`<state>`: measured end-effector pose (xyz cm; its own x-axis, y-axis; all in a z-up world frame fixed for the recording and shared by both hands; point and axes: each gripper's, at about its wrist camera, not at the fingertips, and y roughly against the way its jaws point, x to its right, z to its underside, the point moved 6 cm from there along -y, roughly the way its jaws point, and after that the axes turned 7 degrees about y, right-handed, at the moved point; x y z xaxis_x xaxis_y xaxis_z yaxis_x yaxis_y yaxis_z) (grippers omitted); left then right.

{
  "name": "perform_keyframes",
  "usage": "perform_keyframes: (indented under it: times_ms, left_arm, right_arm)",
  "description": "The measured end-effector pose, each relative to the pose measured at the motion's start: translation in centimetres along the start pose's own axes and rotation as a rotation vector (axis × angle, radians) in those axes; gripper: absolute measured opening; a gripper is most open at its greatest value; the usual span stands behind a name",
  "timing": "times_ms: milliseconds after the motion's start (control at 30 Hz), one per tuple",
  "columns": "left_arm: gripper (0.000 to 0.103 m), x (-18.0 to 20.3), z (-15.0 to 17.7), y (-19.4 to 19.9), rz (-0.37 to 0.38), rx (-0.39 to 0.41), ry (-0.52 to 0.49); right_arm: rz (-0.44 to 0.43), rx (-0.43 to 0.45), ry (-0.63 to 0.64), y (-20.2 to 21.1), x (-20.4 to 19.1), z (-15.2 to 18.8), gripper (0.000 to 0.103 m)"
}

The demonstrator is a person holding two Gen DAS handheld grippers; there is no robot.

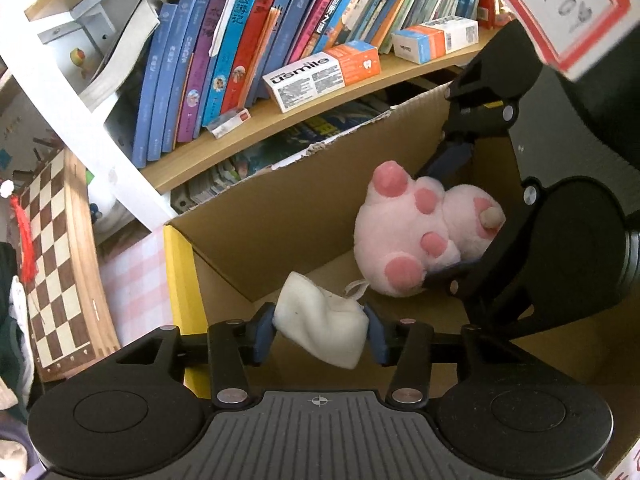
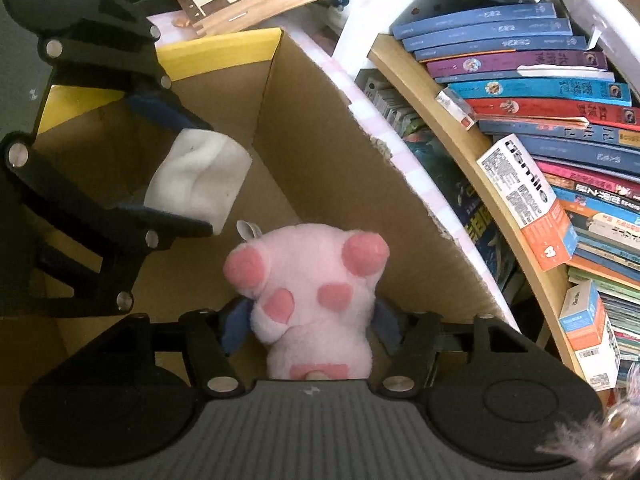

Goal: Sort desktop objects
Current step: 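Open both grippers to drop the pig and eraser into the box, then withdraw both grippers from the box back over the desk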

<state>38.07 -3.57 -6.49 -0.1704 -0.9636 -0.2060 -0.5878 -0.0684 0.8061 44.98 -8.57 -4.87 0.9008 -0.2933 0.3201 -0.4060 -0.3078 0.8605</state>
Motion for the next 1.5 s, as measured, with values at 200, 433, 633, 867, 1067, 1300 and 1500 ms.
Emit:
perform_keyframes:
  times_ms: [200,433,633,867,1067,1300,1500]
  left_arm:
    - [0.058,-0.5,-0.1,1.0,-0.016,0.052,0.017]
    - [0.073,-1.0,0.0,3.0,-0.004,0.101,0.053]
    - [0.08,-1.4,-0.1,5.5,-0.003,0.169,0.085]
    - [0.083,-2.1,-0.1,9.0,-0.002,0.253,0.14]
    - [0.083,-2.4,0.9,11.7,0.002,0.301,0.18]
    - [0.084,-2.7,2.4,15.0,0.015,0.358,0.222]
    - [0.088,-2.9,4.2,18.2,0.026,0.42,0.224]
  right_arm:
    - [0.025,0.032,-0.02,0.6,0.3,0.0,0.085]
    - [0.025,0.076,-0.078,2.2,1.0,0.4,0.087]
    - [0.049,0.146,-0.124,4.8,1.3,0.4,0.087]
    - [0.05,0.241,-0.18,8.5,1.0,0.2,0.087]
    - [0.058,0.293,-0.224,10.9,0.2,0.0,0.087]
    - [0.097,0.349,-0.285,14.0,-1.3,0.1,0.087]
    - [0.142,0.398,-0.344,17.0,-3.3,0.5,0.087]
